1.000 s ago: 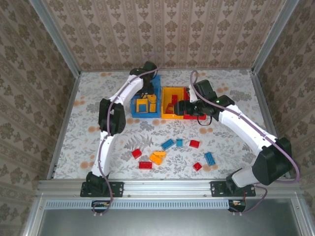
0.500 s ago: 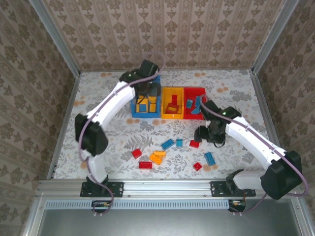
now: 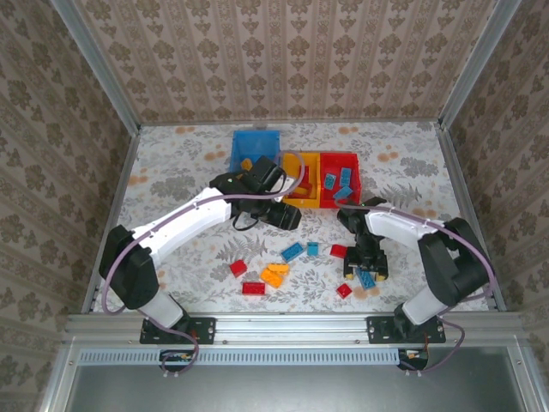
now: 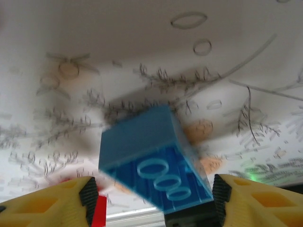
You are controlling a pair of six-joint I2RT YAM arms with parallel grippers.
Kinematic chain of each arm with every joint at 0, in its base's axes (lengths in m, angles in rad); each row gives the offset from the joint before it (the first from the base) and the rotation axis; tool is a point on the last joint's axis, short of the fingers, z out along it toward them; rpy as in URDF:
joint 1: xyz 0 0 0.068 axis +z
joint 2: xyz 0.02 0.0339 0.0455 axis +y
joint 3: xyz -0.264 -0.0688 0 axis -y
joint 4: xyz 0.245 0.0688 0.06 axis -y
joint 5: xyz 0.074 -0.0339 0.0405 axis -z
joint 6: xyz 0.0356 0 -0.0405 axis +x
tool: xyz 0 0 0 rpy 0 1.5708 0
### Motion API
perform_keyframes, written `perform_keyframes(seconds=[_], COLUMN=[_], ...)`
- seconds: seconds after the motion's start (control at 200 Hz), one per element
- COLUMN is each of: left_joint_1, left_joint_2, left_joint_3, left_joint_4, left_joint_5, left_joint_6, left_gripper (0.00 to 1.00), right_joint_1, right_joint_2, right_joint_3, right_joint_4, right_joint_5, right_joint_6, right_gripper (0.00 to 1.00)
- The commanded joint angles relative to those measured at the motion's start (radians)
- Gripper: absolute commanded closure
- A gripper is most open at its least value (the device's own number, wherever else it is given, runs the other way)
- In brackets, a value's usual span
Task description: Sort the legos into containers by color
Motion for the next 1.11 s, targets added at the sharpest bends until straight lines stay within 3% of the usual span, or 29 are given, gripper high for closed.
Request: perform_keyframes(seconds=[0.0, 0.155, 0.25, 0.33, 0.455, 0.58, 0.88, 1.025, 1.1], left_joint_1=[0.002, 0.002, 0.002, 0.003, 0.005, 0.015, 0.037, 0.039, 0.040], left_joint_2=[-0.077, -0.097, -0.099, -0.100, -0.110, -0.083, -0.010, -0.005, 0.008], left_joint_3=[0.005, -0.007, -0.007, 0.003, 0.020, 0.045, 0.104, 0.085, 0.068], left_joint_4=[0.028, 0.035, 0.039, 0.039, 0.051, 0.067, 0.103, 0.066, 0.031], left_joint_5=[0.033, 0.037, 0.028, 0.014, -0.010, -0.023, -0.038, -0.078, -0.083], left_joint_6=[0.020, 0.002, -0.005, -0.011, -0.030, -0.055, -0.081, -0.070, -0.059], left_gripper=[0.34, 0.34, 0.35, 0.35, 0.35, 0.34, 0.34, 0.34, 0.33], right_joint_1=[-0.024, -0.028, -0.028, -0.026, -0.032, -0.067, -0.174, -0.198, -0.200], right_joint_2=[0.047, 0.093, 0.100, 0.054, -0.054, 0.000, 0.410, 0.544, 0.554], right_joint_3=[0.001, 0.024, 0.016, 0.033, 0.149, 0.341, 0.840, 0.989, 1.007], right_joint_4=[0.056, 0.072, 0.094, 0.094, 0.042, 0.048, 0.100, 0.049, 0.054], right_joint_5=[0.033, 0.043, 0.041, 0.064, 0.154, 0.175, 0.160, 0.156, 0.156], right_joint_6=[-0.004, -0.034, -0.036, -0.027, -0.015, -0.021, -0.021, -0.003, -0.004], right_gripper=[0.36, 0.46, 0.62, 0.75, 0.81, 0.82, 0.81, 0.74, 0.64])
